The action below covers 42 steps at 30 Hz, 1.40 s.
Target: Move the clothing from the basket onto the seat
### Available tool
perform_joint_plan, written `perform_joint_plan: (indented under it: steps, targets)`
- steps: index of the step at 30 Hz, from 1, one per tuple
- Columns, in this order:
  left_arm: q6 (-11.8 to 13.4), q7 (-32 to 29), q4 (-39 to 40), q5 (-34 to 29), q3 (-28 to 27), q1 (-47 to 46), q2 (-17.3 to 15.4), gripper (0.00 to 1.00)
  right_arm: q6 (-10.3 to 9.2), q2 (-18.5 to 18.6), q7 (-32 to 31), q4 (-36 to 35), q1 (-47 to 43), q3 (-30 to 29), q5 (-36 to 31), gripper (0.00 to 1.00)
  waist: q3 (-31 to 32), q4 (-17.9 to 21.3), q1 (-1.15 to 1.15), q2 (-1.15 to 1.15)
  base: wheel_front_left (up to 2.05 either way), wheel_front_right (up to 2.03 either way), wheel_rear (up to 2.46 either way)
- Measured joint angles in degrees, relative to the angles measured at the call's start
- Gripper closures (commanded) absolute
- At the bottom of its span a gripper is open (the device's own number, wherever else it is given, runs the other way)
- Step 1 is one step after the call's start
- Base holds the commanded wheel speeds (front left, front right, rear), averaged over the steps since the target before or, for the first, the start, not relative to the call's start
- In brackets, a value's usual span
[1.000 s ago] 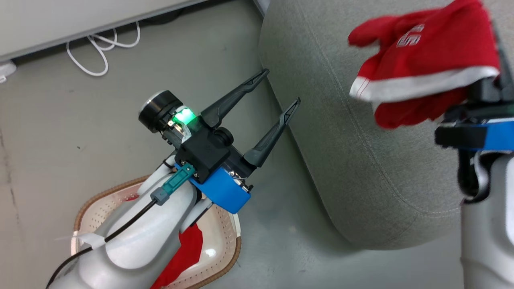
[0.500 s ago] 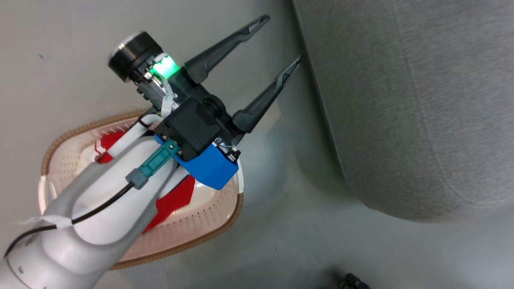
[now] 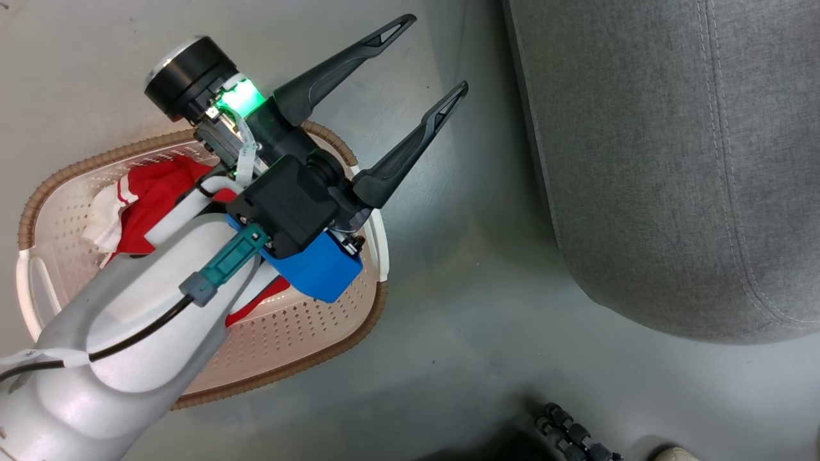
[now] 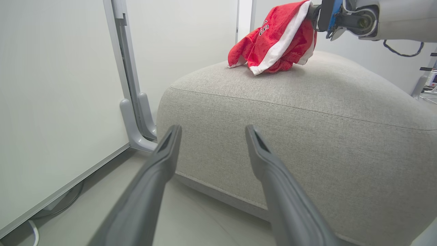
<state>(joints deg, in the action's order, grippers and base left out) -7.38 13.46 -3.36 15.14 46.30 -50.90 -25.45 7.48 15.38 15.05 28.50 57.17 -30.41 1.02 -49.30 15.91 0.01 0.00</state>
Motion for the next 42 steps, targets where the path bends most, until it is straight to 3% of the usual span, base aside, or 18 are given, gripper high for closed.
perform_joint_plan:
  steps: [5, 6, 7, 8, 16, 20, 24, 29, 36, 42]
  targets:
    - [0.1, 0.0, -0.2, 0.0, 0.3, 0.0, 0.0, 0.0, 0.0, -3.0, 0.0, 3.6, -3.2, -0.2, -0.6, 1.0, 0.7, 0.1, 0.0, 0.0, 0.0, 0.0, 0.0]
    - [0.3, 0.1, -0.3, 0.2, 0.3, 0.0, 0.0, 0.0, 0.0, -3.3, 0.0, 3.8, -3.6, -0.3, -0.6, 0.69, 1.0, 0.1, 0.0, 0.0, 0.0, 0.0, 0.0]
    - [0.4, 0.2, -0.3, 0.3, 0.3, 0.0, 0.0, 0.0, 0.01, -3.5, 0.0, 4.3, -3.8, -0.6, -0.7, 0.22, 1.3, 0.1, 0.0, 0.0, 0.0, 0.0, 0.0]
    - [0.4, 0.3, -0.5, 0.5, 0.2, 0.0, 0.0, 0.0, 0.0, -3.9, 0.0, 4.8, -4.2, -1.1, -0.5, 0.0, 1.7, 0.1, 0.0, 0.0, 0.0, 0.0, 0.0]
    - [1.4, 1.3, -3.0, 1.7, 0.2, 2.8, 1.9, 0.0, 0.0, -3.2, 0.0, 5.7, -10.9, 0.2, 0.7, 0.0, 7.0, 0.4, -0.01, 0.0, 0.0, 0.0, 0.0]
    - [1.8, 1.5, -4.2, 2.6, -0.6, 5.3, 3.9, 0.0, 0.0, -1.2, 0.0, 4.9, -16.8, 3.4, 0.5, 0.0, 11.2, 0.2, -0.01, 0.0, 0.0, 0.0, 0.0]
    - [2.3, 1.5, -3.5, 3.0, -3.5, 9.0, 5.8, 0.0, 0.01, -1.5, 0.0, 2.3, -22.9, 7.8, 0.6, 0.0, 15.9, -0.1, -0.01, 0.0, 0.0, 0.0, 0.0]
    - [2.8, 1.5, -3.2, 3.0, -8.7, 15.0, 7.7, 0.0, 0.0, -1.8, 0.0, -4.0, -30.3, 12.1, 1.3, 0.0, 22.0, -0.9, -0.02, 0.0, 0.0, 0.0, 0.0]
    - [3.4, 1.6, -2.2, 1.8, -20.0, 24.5, 11.2, 0.0, 0.0, -5.6, 0.0, -14.4, -37.9, 18.1, 3.6, 0.0, 29.2, -3.6, -0.02, 0.0, 0.0, 0.0, 0.0]
    - [2.3, 1.6, -0.6, -0.8, -29.1, 30.9, 15.2, 0.0, 0.0, -8.7, 0.0, -19.7, -42.6, 22.4, 4.5, 0.0, 33.5, -7.7, -0.03, 0.0, 0.0, 0.0, 0.0]
